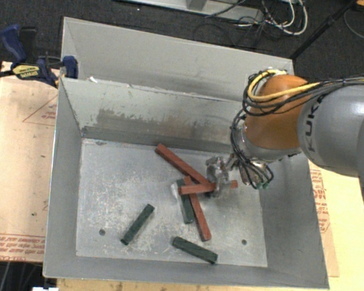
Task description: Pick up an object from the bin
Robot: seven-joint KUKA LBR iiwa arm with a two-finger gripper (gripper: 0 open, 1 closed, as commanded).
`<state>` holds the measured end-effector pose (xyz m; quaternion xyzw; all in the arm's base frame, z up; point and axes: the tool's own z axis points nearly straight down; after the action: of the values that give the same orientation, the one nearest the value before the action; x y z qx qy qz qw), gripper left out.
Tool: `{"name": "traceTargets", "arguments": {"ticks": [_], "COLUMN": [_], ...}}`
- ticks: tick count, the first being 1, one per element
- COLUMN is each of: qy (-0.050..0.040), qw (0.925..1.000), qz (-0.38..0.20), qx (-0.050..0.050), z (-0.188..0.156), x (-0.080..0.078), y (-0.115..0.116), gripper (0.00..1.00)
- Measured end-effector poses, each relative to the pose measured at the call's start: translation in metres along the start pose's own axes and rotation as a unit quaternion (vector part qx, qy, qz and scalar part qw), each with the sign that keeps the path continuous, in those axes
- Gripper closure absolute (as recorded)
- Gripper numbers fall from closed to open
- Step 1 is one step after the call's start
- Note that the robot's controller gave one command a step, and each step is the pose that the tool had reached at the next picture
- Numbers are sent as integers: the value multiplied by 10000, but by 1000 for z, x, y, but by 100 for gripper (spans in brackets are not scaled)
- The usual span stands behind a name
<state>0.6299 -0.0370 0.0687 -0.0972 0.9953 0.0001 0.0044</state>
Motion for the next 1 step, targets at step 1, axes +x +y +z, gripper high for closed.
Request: {"name": "traceTargets", "arguments": {"ticks": [1], "qy": [17], "qw": [10000], "qz": [0], "qx": [-5], "z": [-4], "x": [1], "y": [0], "gripper": [100]}}
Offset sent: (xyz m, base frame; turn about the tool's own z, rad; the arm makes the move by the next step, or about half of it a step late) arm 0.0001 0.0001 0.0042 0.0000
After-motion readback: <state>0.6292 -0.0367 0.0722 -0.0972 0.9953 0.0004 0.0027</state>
